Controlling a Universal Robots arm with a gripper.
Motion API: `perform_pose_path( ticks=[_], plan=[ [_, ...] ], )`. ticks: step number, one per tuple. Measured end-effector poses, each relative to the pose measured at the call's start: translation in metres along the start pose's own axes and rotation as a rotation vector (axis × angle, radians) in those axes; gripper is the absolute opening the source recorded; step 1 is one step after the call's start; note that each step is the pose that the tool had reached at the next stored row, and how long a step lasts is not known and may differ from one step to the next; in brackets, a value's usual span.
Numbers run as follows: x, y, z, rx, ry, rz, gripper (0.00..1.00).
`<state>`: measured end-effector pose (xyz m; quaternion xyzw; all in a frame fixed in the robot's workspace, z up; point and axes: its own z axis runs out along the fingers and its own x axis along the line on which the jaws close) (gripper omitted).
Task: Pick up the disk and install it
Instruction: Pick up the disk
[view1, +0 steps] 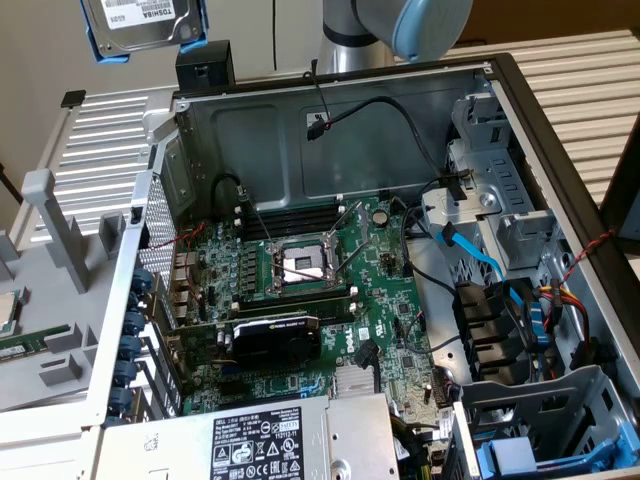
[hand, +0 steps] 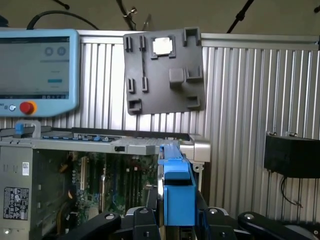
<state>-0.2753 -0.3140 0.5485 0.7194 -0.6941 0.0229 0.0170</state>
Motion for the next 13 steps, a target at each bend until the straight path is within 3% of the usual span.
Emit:
perform_pose_path(
  ticks=[6,13],
  plan=[
    [0.004,-0.0182,0.0003,-0.0001,0.0001,0.0,0.37],
    [0.013,-0.0278,0.0009,0.0,0.0,0.0,0.37]
  ],
)
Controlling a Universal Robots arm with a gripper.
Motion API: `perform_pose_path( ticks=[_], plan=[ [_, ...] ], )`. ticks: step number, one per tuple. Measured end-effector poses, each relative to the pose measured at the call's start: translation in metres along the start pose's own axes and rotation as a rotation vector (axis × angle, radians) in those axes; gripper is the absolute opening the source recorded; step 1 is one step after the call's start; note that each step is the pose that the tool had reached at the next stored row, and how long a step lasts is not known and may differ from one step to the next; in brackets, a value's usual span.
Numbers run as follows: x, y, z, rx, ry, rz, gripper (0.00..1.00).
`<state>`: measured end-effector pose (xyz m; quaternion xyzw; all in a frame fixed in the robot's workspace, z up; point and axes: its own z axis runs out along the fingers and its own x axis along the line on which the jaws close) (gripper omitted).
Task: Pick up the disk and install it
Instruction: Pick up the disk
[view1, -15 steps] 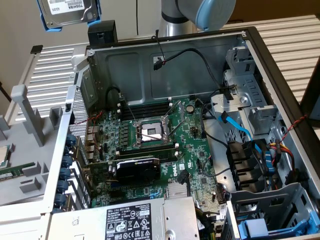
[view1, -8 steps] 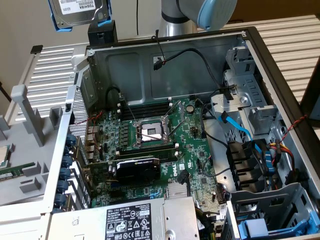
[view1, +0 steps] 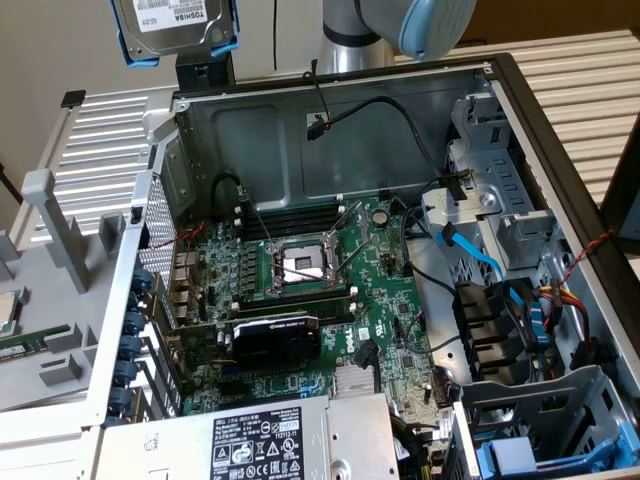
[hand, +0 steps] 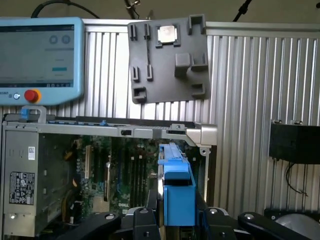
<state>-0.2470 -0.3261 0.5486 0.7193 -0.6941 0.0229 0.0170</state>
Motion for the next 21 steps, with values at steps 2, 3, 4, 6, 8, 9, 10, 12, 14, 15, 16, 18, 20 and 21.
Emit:
perform_pose_path(
  ticks=[2,3,4,6,8,9,10,12,14,15,16,18,20,21],
  plan=[
    [0.002,-0.0019,0.0,0.0,0.0,0.0,0.37],
    [0.003,-0.0029,0.0,0.0,0.0001,0.0,0.37],
    [0.003,-0.0039,0.0,0.0,0.0001,0.0,0.37],
    [0.004,-0.0064,0.0001,0.0002,0.0017,0.0,0.37],
    [0.004,-0.0088,0.0001,0.0005,0.0074,0.0,0.37],
    [0.004,-0.0101,0.0001,0.0005,0.0114,0.0,0.37],
    [0.004,-0.0113,0.0001,0.0005,0.0152,0.0,0.37],
    [0.005,-0.0142,0.0001,0.0011,0.0205,0.0,0.37],
    [0.006,-0.0173,0.0003,0.0023,0.0209,0.0,0.37],
    [0.007,-0.0187,0.0004,0.0032,0.0209,0.0,0.37],
    [0.009,-0.02,0.0004,0.0041,0.021,0.001,0.37],
    [0.011,-0.0227,0.0005,0.0057,0.021,0.001,0.37],
    [0.013,-0.0256,0.0007,0.0072,0.0211,0.001,0.37],
    [0.014,-0.0271,0.0008,0.0078,0.0212,0.001,0.37]
  ],
)
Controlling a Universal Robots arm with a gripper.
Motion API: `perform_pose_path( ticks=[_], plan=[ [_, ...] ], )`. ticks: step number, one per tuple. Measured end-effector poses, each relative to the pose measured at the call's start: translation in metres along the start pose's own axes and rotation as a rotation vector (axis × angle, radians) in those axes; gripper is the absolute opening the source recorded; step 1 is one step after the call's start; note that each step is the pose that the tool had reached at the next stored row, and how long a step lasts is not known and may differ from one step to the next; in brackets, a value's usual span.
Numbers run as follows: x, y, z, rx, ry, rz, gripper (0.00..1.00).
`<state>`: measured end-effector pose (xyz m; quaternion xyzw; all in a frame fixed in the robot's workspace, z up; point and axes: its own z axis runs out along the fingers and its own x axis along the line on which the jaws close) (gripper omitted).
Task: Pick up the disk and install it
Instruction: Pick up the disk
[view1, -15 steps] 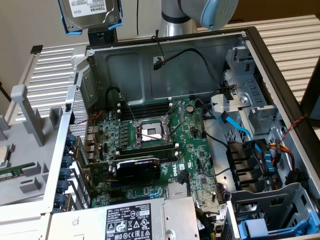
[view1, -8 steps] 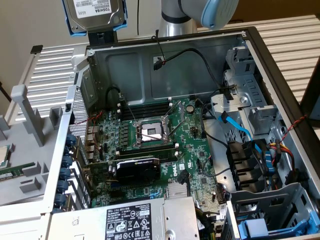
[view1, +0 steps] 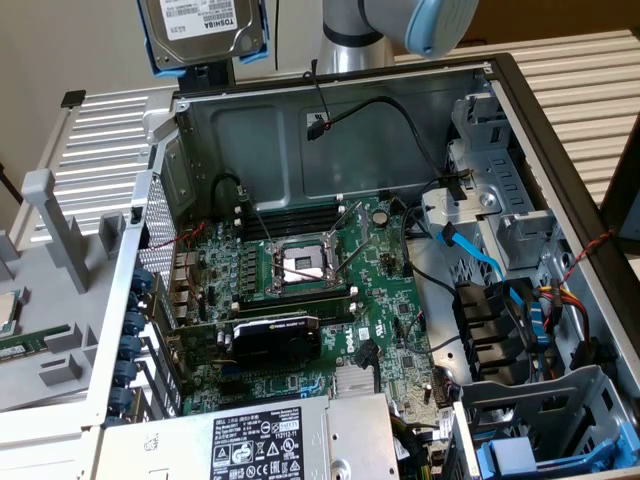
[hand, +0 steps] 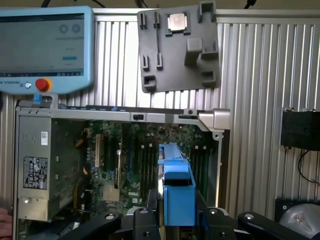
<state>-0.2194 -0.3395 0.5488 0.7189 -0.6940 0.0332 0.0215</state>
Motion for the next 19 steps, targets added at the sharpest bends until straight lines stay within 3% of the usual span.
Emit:
perform_pose_path(
  ticks=[6,19],
  plan=[
    [0.006,-0.0136,0.0006,0.0013,0.0,0.0,0.37],
    [0.015,-0.0554,0.0006,0.0015,0.0,0.0,0.37]
  ],
)
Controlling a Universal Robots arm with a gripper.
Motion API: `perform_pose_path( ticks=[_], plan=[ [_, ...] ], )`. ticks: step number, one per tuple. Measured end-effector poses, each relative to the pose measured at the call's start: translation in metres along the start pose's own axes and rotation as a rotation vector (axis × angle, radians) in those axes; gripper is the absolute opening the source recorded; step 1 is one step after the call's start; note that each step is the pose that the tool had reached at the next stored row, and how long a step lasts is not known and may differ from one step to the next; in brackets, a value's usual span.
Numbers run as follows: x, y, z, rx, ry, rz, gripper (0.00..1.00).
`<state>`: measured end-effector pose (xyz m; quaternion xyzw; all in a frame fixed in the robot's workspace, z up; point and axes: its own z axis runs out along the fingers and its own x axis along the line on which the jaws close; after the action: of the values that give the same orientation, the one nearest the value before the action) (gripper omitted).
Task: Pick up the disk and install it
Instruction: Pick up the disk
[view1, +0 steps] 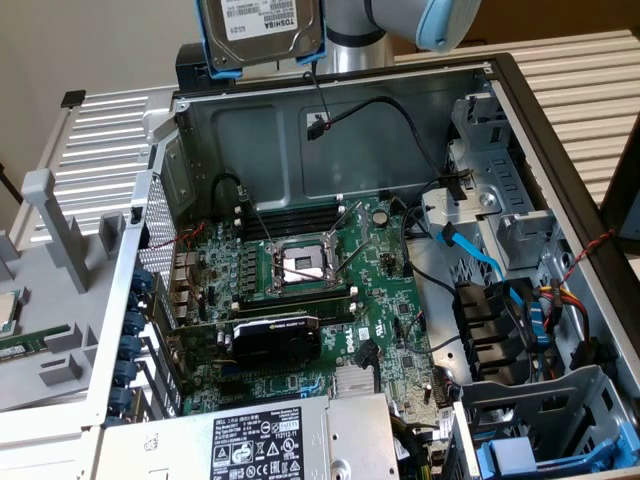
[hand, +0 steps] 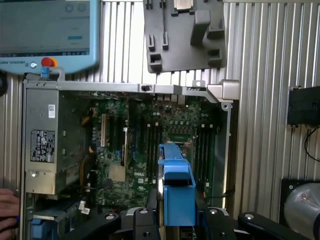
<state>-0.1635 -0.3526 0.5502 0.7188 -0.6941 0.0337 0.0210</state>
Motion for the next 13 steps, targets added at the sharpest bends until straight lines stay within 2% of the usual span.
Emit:
perform_pose_path(
  ticks=[13],
  plan=[
    [0.013,-0.0304,0.0,0.0005,0.0,0.0,0.37]
  ],
)
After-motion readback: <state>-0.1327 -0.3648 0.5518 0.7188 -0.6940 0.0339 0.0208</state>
